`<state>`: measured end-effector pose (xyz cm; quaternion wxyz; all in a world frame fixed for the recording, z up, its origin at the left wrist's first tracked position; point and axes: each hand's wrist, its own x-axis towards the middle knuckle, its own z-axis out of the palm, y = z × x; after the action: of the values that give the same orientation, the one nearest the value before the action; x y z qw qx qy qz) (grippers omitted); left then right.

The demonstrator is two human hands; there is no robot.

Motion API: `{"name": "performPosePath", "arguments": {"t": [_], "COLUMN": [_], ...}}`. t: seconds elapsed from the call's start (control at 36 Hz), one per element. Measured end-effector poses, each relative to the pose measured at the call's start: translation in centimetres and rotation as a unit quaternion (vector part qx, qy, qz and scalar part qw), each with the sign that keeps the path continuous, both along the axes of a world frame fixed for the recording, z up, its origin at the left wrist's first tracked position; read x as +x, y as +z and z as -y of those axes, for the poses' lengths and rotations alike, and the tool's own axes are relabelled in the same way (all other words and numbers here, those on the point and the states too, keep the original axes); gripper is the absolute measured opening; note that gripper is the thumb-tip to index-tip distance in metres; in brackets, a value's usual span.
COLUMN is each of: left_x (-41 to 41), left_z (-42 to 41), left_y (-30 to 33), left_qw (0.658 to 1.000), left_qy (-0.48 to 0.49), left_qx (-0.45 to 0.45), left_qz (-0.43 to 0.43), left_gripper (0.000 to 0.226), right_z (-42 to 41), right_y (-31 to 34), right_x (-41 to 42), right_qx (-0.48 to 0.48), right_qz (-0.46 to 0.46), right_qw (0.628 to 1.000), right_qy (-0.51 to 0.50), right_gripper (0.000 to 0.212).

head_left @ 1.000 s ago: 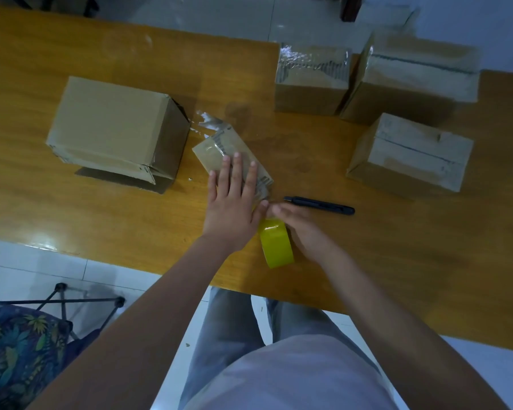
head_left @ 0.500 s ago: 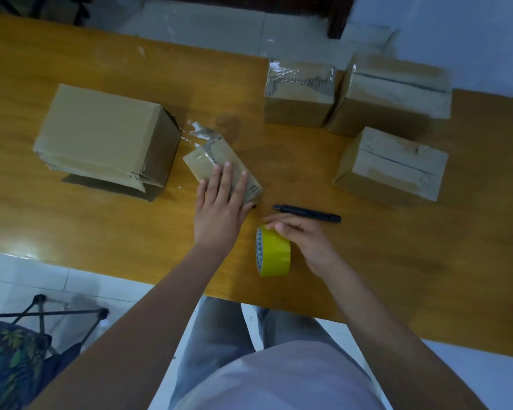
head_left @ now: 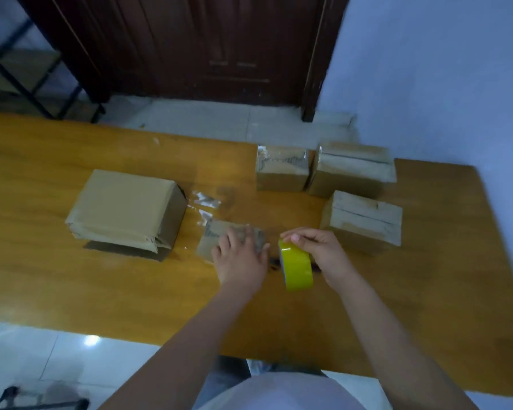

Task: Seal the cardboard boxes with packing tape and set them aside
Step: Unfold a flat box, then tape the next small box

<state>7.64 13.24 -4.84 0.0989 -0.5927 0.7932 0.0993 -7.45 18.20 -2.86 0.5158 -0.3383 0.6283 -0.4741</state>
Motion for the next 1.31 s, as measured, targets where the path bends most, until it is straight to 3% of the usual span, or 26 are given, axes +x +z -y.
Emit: {"name": "performPosePath", "arguments": {"t": [0.08,0.14,0.22,0.33,0.5,0.67,0.86,0.94,1.06,1.31], "left_x": [0.2,0.1,-0.7,-1.5,-2.3,-2.8,-2.7,-2.3,-1.9,-1.3], "left_z": [1.1,2.1,4.0,6.5,9.0,10.8,11.0,10.8,10.3,10.0], "left_y": [2.0,3.5,7.3,12.6,18.5,22.7,25.8,26.9,27.7,28.9], "left_qw": [0.998,0.980,0.900,0.843,0.833,0.806,0.777,0.755,0.740,0.738], "left_qy": [0.004,-0.005,-0.060,-0.127,-0.188,-0.229,-0.323,-0.371,-0.378,-0.364], "left_qx": [0.010,-0.009,0.027,0.053,0.027,0.022,0.028,0.054,0.040,-0.114], "left_qz": [-0.067,-0.201,-0.430,-0.520,-0.520,-0.545,-0.540,-0.537,-0.555,-0.557], "left_gripper": [0.057,0.062,0.067,0.039,0.013,0.009,0.004,0.017,0.009,0.013], "right_z": [1.5,2.5,3.9,5.1,6.3,6.2,4.5,3.7,3.4,3.3], "right_y": [3.4,5.6,8.6,12.4,17.4,22.2,25.4,26.2,26.8,28.0], "right_x": [-1.1,-1.5,-1.5,-1.2,-0.6,0.1,1.6,2.4,2.9,4.8], "right_qx": [-0.010,-0.021,-0.035,-0.058,-0.082,-0.092,-0.121,-0.130,-0.143,-0.177], "right_qz": [-0.039,-0.059,-0.063,-0.047,-0.149,-0.214,-0.214,-0.218,-0.212,-0.247], "right_qw": [0.999,0.998,0.997,0.997,0.983,0.966,0.952,0.946,0.943,0.919], "right_qy": [0.001,0.007,0.012,-0.025,-0.075,-0.113,-0.182,-0.201,-0.213,-0.251], "right_gripper": [0.017,0.017,0.018,0.022,0.021,0.021,0.019,0.017,0.020,0.023]}}
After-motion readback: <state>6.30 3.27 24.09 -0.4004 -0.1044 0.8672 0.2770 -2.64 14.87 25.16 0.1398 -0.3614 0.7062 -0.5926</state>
